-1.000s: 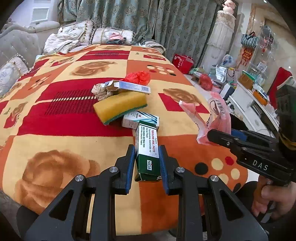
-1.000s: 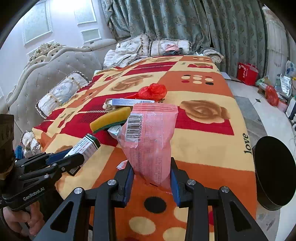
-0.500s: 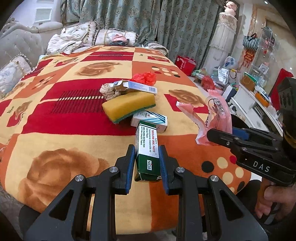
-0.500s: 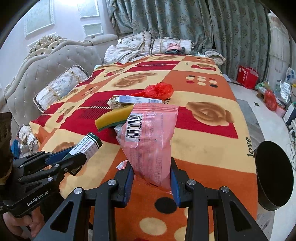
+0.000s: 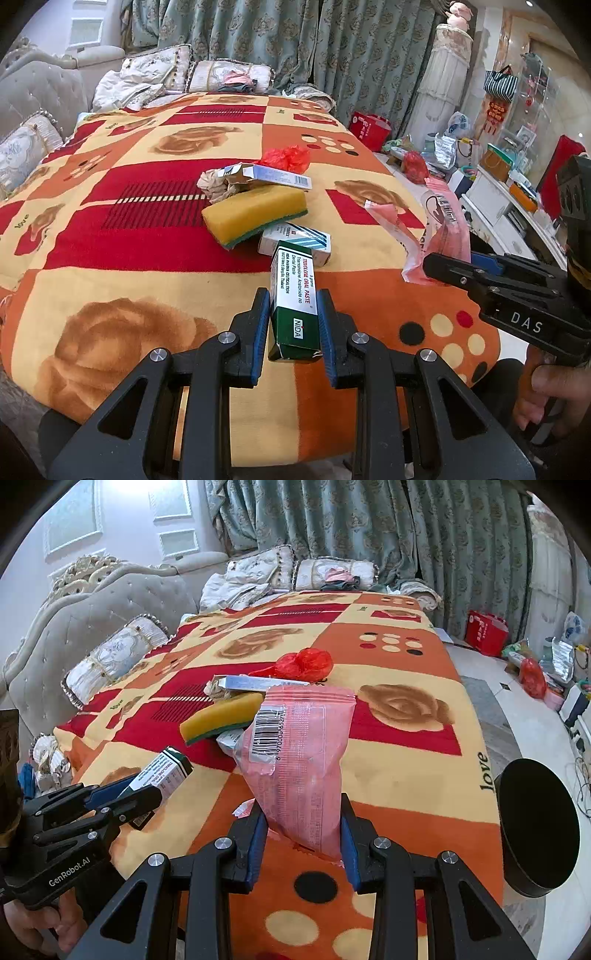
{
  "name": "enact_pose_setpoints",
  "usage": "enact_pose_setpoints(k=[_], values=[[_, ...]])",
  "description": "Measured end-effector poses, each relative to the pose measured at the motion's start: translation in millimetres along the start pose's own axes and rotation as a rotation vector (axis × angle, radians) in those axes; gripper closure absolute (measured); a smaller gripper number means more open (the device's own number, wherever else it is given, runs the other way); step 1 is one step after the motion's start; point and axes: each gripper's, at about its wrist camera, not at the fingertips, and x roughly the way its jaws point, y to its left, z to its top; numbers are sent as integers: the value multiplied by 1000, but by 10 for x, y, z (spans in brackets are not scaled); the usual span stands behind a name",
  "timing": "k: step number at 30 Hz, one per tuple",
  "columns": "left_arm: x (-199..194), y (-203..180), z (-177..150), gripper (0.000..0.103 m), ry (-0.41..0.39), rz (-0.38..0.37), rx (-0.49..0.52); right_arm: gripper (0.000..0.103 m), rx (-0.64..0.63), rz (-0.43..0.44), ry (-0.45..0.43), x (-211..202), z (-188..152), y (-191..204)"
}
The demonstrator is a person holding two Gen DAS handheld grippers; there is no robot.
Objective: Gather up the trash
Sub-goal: 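Lift the green box with left tool while right tool lifts the pink packet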
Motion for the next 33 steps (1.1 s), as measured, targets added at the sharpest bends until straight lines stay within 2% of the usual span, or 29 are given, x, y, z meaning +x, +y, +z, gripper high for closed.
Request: enact_pose_setpoints(k=[22, 33], values=[[6, -80, 34, 80, -6, 3, 27, 69, 19, -13, -21, -105, 3, -106], [45, -164, 30, 80, 8, 12, 48, 69, 59, -17, -28, -126, -40, -299]])
